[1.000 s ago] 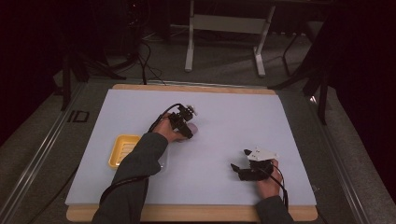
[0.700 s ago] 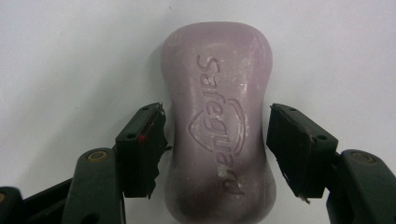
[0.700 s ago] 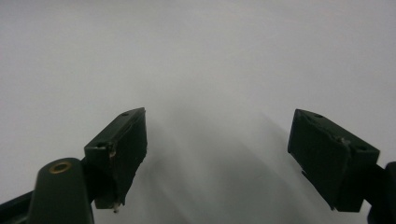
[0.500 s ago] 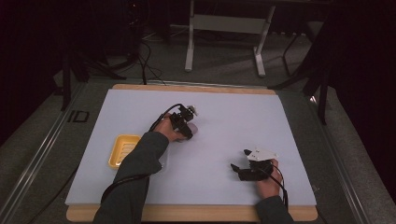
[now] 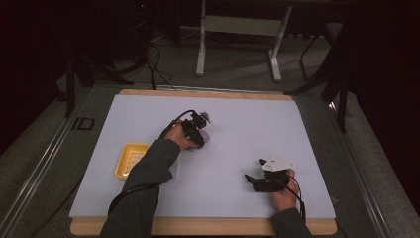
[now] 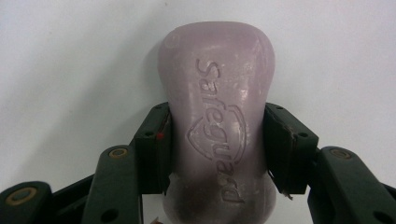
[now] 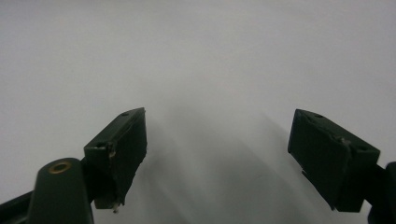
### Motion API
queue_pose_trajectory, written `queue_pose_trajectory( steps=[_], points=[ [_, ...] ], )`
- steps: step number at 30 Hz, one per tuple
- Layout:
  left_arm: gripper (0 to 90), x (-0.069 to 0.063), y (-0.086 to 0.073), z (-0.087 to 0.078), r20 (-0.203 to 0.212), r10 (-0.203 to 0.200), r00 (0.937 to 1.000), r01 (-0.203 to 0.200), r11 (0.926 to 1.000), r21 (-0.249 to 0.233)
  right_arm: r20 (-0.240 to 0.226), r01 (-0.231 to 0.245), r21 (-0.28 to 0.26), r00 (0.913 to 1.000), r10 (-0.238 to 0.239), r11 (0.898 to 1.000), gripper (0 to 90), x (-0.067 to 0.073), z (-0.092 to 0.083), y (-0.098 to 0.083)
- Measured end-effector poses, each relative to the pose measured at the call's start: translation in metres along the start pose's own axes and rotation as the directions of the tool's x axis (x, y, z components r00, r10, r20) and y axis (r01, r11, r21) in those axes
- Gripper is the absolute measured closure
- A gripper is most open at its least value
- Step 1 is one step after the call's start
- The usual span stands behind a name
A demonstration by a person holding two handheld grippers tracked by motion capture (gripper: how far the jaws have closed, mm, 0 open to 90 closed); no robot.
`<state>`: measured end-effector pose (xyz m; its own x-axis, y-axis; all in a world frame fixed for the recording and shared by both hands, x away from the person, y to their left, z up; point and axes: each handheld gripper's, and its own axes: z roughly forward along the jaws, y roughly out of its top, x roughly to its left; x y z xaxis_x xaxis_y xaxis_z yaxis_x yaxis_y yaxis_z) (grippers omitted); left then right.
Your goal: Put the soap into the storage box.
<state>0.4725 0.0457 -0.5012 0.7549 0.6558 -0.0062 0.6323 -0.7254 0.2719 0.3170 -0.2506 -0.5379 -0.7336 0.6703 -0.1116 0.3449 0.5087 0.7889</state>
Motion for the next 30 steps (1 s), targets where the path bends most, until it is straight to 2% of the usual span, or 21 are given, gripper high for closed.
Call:
queue_pose_trajectory(
  steps=[6, 10, 21, 30],
  points=[
    [47.1, 0.0009, 0.0022, 0.0005, -0.003, -0.002, 1.0, 0.002, 1.0, 0.004, 0.0, 0.003, 0.001, 1.0, -0.003, 1.0, 19.2, 0.0, 0.0002, 0.0001],
    [46.7, 0.0021, 0.0028, 0.001, 0.005, -0.02, 0.9998, 0.02, 0.9998, 0.002, 0.0, 0.004, 0.003, 1.0, -0.004, 1.0, 19.2, 0.0, 0.0003, 0.0001],
    [49.6, 0.0022, 0.0086, 0.0004, -0.001, -0.02, 0.9998, 0.02, 0.9984, 0.053, 0.002, 0.005, 0.006, 1.0, -0.005, 1.0, 19.1, 0.0006, 0.0006, 0.0003],
    [49.9, 0.0034, 0.0079, -0.0003, 0.006, -0.031, 0.9995, 0.03, 0.9979, 0.058, 0.002, 0.005, 0.006, 1.0, -0.005, 1.0, 19.1, 0.0007, 0.0006, 0.0003]
  ],
)
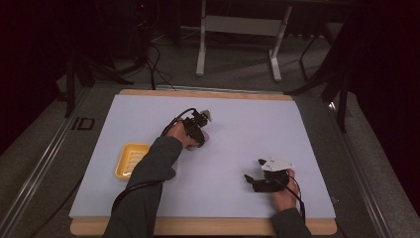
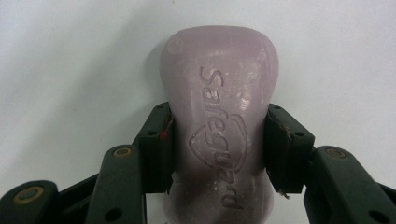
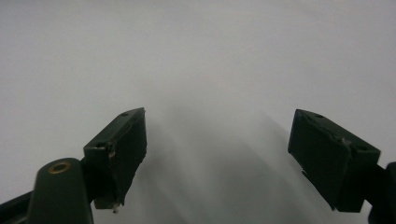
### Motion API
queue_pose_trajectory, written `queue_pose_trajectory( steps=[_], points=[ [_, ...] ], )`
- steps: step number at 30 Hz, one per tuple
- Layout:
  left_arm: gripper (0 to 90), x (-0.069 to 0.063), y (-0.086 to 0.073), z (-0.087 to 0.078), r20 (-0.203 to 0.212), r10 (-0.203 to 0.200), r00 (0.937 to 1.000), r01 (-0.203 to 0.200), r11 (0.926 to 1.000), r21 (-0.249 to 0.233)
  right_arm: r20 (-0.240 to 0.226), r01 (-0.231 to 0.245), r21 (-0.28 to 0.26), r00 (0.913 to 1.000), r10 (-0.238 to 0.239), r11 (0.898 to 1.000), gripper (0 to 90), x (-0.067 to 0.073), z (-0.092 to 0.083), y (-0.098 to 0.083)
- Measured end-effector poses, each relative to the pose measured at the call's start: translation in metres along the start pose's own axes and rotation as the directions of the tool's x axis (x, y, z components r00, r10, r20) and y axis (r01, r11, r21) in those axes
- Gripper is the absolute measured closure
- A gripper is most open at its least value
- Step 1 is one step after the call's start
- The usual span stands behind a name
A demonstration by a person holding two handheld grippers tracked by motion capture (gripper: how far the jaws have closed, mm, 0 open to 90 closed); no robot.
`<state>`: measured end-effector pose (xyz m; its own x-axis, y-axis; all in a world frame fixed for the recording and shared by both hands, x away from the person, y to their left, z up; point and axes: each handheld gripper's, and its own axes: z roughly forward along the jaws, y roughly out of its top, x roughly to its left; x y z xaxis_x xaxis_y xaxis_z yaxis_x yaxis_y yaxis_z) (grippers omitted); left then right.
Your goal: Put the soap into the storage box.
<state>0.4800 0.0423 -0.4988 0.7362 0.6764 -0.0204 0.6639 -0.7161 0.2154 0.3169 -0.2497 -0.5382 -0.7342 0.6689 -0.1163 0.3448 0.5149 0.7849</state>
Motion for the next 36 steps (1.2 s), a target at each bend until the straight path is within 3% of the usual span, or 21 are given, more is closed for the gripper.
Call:
queue_pose_trajectory(
  steps=[13, 36],
  points=[
    [50.0, 0.011, -0.009, -0.009, -0.011, -0.048, 0.9988, 0.048, 0.9987, -0.018, 0.001, 0.002, 0.0, 1.0, -0.002, 1.0, 19.0, 0.0, 0.0, 0.0],
    [50.0, 0.017, -0.025, -0.04, -0.026, -0.079, 0.9965, 0.078, 0.9955, -0.054, 0.002, 0.001, -0.002, 1.0, -0.001, 1.0, 18.8, 0.0, 0.0, 0.0]
  ],
)
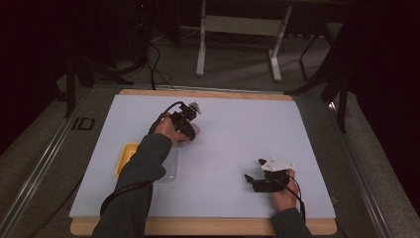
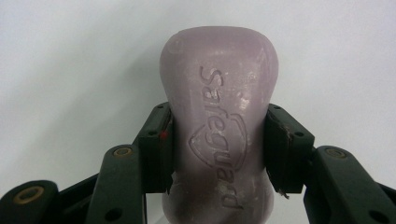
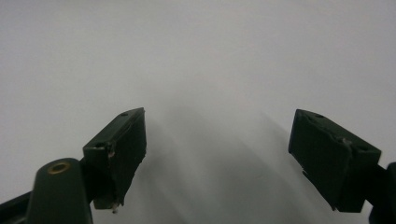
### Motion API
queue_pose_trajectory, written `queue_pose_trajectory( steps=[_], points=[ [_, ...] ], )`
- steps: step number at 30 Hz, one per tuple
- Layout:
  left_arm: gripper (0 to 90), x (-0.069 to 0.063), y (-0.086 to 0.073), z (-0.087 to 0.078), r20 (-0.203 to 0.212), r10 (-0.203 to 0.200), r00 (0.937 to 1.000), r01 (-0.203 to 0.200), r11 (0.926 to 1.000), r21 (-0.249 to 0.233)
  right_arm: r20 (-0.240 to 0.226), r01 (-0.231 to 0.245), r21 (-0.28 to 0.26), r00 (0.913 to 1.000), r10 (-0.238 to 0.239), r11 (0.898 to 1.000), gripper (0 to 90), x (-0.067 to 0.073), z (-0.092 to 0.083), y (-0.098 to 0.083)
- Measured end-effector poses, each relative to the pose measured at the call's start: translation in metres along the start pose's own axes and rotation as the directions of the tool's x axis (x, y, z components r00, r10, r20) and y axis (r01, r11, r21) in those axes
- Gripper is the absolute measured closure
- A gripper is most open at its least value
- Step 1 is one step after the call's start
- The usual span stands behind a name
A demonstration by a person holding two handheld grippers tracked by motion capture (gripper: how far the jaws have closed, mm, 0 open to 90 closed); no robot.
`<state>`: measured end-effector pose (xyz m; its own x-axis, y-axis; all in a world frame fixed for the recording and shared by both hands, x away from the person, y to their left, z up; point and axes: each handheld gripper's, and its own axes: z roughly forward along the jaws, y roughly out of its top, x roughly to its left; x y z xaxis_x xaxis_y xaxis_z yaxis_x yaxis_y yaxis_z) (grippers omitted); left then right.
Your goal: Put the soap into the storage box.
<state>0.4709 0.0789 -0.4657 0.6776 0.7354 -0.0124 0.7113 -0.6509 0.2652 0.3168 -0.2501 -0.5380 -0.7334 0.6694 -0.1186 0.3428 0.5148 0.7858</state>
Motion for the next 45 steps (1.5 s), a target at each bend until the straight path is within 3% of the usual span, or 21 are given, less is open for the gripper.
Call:
queue_pose_trajectory(
  steps=[16, 45],
  points=[
    [50.0, -0.005, -0.007, -0.017, 0.004, 0.001, 1.0, -0.001, 1.0, -0.008, 0.002, -0.001, -0.003, 1.0, 0.001, 1.0, 18.7, 0.0, 0.0, 0.0],
    [50.0, 0.003, -0.03, -0.051, -0.026, 0.002, 0.9996, -0.003, 0.999, -0.045, 0.005, -0.01, -0.018, 0.9999, 0.01, 1.0, 18.4, 0.0, -0.002, -0.001]
  ],
)
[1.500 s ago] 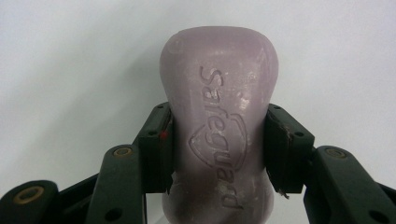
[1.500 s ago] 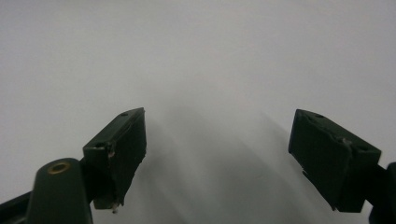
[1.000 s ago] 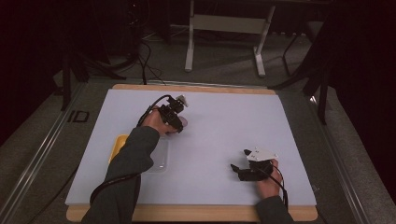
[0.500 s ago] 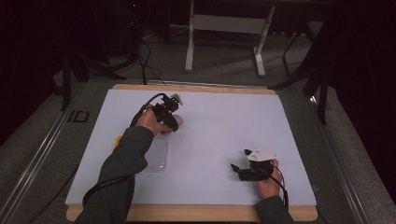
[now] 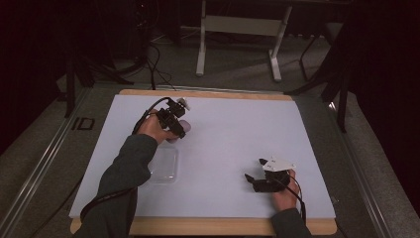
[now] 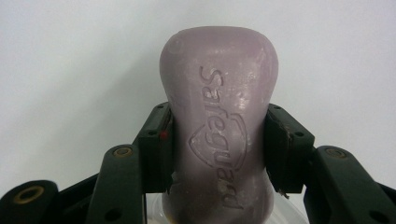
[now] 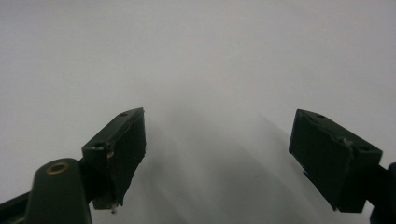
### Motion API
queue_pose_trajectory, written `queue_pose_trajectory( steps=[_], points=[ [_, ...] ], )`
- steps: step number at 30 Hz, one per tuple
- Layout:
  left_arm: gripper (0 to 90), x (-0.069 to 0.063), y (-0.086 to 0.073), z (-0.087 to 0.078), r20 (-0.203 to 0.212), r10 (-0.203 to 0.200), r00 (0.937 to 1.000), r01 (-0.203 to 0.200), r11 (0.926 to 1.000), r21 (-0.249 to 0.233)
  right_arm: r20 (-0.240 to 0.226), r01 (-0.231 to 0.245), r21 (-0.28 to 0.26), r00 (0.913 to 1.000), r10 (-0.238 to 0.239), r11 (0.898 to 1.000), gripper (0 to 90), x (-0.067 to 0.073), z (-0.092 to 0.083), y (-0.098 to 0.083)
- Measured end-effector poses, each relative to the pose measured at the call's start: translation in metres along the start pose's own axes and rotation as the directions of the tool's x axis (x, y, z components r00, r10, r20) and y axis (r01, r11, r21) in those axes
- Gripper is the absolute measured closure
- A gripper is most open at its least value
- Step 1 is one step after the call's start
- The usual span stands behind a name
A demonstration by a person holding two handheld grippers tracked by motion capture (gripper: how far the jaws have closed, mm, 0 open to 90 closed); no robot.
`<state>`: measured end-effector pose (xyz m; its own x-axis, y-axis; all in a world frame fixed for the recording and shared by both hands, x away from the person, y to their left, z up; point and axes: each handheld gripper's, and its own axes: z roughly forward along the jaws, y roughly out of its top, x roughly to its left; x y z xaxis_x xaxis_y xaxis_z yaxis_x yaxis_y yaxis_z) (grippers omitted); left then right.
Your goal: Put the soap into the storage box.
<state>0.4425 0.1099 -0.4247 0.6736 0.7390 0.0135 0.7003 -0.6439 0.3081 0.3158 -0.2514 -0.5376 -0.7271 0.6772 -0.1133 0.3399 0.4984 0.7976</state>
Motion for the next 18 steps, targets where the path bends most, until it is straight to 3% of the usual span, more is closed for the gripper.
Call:
queue_pose_trajectory(
  steps=[18],
  points=[
    [50.0, -0.002, -0.015, -0.009, -0.005, 0.028, 0.9996, -0.028, 0.9996, 0.001, 0.005, -0.004, -0.013, 1.0, 0.004, 1.0, 18.4, 0.0, -0.001, -0.001]
  ],
)
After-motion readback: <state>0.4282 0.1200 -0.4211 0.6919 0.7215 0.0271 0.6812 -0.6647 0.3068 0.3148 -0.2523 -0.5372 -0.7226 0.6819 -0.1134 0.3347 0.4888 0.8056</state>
